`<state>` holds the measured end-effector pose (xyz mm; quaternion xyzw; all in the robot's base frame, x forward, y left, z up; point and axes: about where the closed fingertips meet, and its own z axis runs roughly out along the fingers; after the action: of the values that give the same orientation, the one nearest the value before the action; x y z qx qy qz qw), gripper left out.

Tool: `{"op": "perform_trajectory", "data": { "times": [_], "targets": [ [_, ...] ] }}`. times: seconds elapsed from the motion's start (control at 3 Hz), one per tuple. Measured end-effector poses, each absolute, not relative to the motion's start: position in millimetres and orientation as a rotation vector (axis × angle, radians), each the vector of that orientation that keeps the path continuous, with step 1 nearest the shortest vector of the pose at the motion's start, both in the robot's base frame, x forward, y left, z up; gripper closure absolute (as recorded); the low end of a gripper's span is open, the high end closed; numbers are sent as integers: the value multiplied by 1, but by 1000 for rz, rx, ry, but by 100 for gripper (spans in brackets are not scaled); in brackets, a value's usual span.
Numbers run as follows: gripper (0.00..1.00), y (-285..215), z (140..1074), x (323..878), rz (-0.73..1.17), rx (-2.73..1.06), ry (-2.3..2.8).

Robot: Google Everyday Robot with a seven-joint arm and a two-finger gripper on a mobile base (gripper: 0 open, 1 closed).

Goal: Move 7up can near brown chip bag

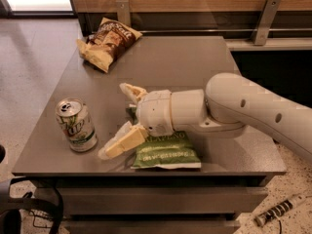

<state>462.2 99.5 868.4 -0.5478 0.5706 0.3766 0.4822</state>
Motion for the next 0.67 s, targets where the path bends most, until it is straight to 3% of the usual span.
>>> {"op": "perform_trajectory", "data": {
  "times": [0.67],
  "targets": [
    [0, 151, 871, 452, 1062, -1281, 1293]
  ]
}}
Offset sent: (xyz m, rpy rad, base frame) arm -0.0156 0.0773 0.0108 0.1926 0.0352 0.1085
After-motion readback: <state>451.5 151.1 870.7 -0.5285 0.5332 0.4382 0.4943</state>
